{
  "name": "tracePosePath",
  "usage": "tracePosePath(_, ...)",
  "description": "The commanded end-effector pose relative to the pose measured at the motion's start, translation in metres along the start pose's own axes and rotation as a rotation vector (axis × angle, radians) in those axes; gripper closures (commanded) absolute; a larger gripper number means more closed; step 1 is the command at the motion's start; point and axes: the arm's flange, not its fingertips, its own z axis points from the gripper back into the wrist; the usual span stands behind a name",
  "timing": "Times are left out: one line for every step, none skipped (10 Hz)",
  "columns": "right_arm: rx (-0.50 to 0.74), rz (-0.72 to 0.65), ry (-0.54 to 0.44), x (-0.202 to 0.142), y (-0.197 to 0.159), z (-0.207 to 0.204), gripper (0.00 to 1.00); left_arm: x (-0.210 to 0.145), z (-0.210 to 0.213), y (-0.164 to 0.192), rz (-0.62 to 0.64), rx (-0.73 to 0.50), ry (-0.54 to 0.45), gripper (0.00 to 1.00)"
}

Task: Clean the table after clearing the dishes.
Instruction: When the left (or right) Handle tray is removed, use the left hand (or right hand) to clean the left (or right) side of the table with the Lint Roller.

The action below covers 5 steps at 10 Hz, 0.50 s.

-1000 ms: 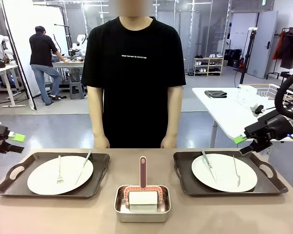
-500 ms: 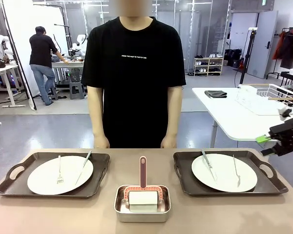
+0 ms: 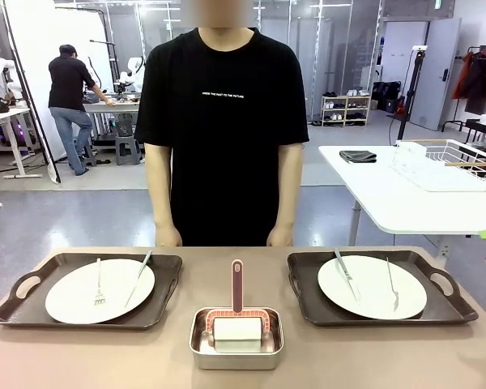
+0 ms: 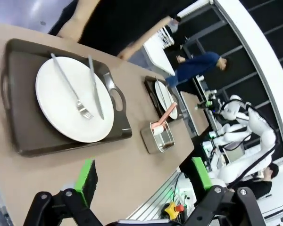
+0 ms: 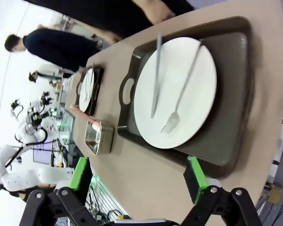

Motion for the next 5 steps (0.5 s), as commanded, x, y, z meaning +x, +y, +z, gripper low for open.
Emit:
tracePosePath(0.011,-0.044,-0.048,-0.001,-0.004,0.009,0.00,-0.011,0.016,-0.004,-0.021,0.004,-0.019,0.00)
tracePosePath(0.011,-0.049,-0.057,-0.003,-0.007,0.015,0.00,-0.012,0.016,-0.012,-0.016,0.029,-0.025,0.00)
tracePosePath(0.000,-0.051,-0.066,-0.004,-0.008,0.018,0.00,-0.010,0.019,-0.012,-0.010,0.043,-0.014,0.00)
tracePosePath(-0.004,-0.059,-0.068,-0.004,-0.009,0.018,0.00,-0.005,0.014,-0.014,-0.003,0.052,-0.002,0.00)
tracePosePath(-0.025,-0.039,-0.041,-0.002,-0.007,0.011,0.00,-0.002,0.005,-0.010,-0.014,0.088,0.015,0.00)
